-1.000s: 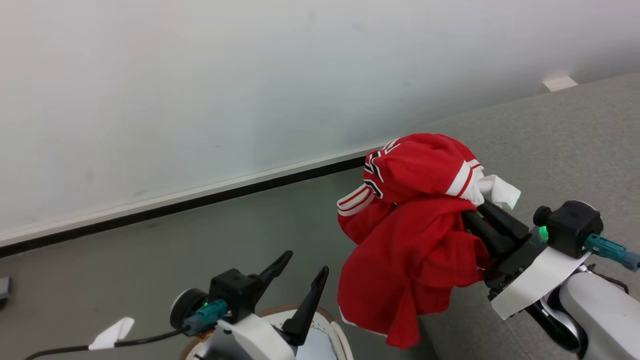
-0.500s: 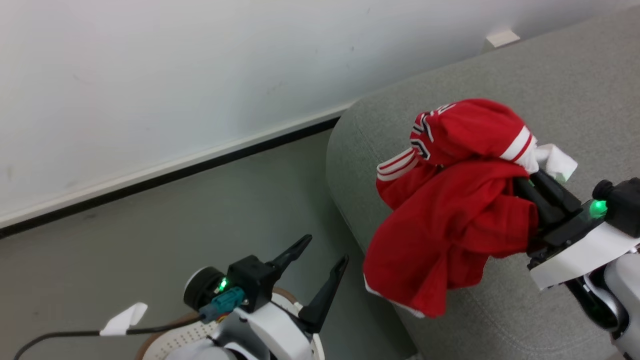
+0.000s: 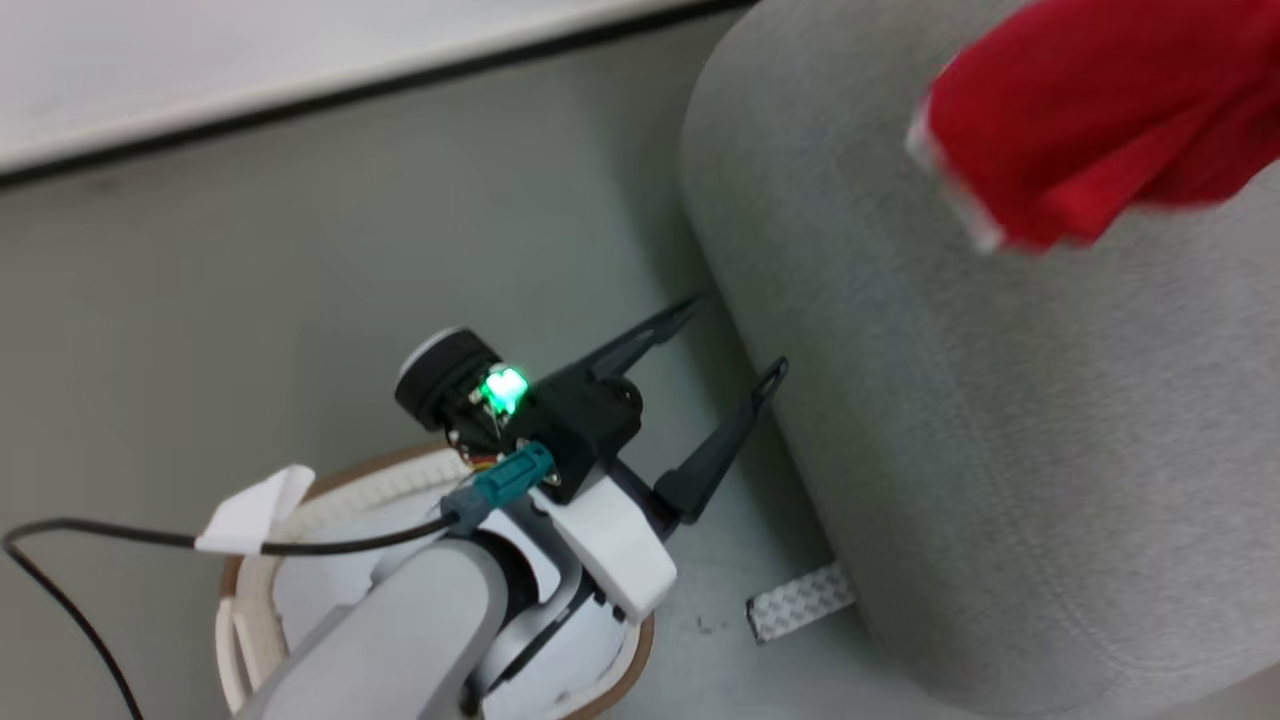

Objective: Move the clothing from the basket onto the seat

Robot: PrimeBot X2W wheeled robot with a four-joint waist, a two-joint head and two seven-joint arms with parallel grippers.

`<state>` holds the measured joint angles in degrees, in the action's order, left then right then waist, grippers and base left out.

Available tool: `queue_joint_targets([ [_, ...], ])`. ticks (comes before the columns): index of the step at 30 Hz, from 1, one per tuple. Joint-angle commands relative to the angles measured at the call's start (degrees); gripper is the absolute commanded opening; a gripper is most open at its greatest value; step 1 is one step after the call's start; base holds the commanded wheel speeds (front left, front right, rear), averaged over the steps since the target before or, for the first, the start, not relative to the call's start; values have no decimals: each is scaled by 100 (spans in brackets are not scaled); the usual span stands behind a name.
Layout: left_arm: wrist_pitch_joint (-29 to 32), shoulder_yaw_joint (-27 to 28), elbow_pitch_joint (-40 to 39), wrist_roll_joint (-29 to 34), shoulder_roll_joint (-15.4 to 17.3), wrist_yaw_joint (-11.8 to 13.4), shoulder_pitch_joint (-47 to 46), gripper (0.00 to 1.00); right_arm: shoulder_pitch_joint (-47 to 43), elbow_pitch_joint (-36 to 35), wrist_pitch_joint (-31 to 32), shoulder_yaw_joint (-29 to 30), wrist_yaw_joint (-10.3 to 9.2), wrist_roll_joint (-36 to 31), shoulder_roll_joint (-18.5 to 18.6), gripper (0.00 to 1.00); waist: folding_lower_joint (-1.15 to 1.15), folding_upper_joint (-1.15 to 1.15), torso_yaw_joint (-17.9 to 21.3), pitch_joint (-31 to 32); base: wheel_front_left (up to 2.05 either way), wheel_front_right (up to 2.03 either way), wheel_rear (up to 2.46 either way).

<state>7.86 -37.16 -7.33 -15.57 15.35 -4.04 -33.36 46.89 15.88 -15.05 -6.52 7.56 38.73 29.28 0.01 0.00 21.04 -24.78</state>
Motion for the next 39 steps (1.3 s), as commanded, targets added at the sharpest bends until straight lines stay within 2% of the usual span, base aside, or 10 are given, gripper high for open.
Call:
queue_joint_targets([
  [1, 3, 8, 28, 82, 36, -20, -162, 100, 276, 122, -18, 292, -13, -153, 81, 0, -1, 0, -366, -710, 0, 0, 0],
  [8, -10, -124, 16, 228, 43, -112, -577, 100, 1308, 1319, 20, 1485, -14, -641, 525, 0, -1, 0, -685, -1431, 0, 0, 0],
  [11, -27, -172, 17, 284, 58, -133, -692, 100, 1548, 1988, 26, 1847, -14, -938, 553, 0, -1, 0, -784, -1688, 0, 0, 0],
  [18, -101, -224, 81, 309, 106, -91, -701, 100, 1745, 3373, -13, 2666, -14, -1598, -31, 0, -1, 0, -940, -2036, 0, 0, 0],
  [24, -194, -216, 214, 343, 113, -8, -664, 100, 1569, 3313, -15, 3329, -14, -2092, -559, 0, -1, 0, -988, -2072, 0, 0, 0],
  [25, -207, -183, 236, 328, 117, 16, -656, 100, 1528, 3212, -16, 3374, -14, -2214, -675, 13, -1, 0, -978, -2059, 0, 0, 0],
  [26, -236, -164, 261, 350, 149, 48, -659, 100, 1480, 3135, -15, 3398, -13, -2339, -780, 44, -1, 0, -961, -2036, 0, 0, 0],
  [27, -266, -151, 294, 364, 170, 49, -660, 100, 1438, 3105, -15, 3392, -14, -2451, -872, 100, -1, 0, -944, -2001, 0, 0, 0],
  [32, -497, 21, 483, 257, 215, 234, -503, 100, 1124, 2551, -10, 3255, -14, -2870, -1197, 100, -1, 0, -853, -1624, 0, 0, 0],
  [39, -989, 373, 836, 94, 271, 604, -119, 100, 154, 1173, -10, 2634, -14, -3017, -1621, 100, -1, 0, -846, -907, 0, 0, 0],
])
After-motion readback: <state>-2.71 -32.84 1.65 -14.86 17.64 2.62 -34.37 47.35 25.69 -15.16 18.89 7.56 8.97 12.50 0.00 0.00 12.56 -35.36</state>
